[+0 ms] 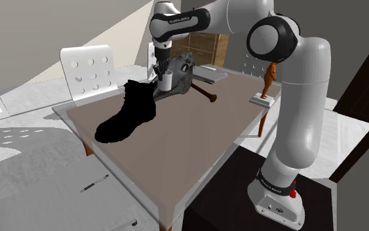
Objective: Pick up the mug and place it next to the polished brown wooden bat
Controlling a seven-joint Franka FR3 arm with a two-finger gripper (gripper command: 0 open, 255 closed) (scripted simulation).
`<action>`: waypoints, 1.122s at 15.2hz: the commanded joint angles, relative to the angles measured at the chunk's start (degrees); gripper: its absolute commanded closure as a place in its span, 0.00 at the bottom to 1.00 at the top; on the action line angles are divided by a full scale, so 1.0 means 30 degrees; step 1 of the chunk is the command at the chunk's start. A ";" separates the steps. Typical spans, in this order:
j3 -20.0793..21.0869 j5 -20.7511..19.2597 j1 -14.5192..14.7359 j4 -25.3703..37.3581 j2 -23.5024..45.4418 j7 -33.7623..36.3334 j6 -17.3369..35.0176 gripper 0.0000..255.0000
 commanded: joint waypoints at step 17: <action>-0.1794 0.1026 -0.3520 0.0534 -0.0467 -0.5497 -0.0876 1.00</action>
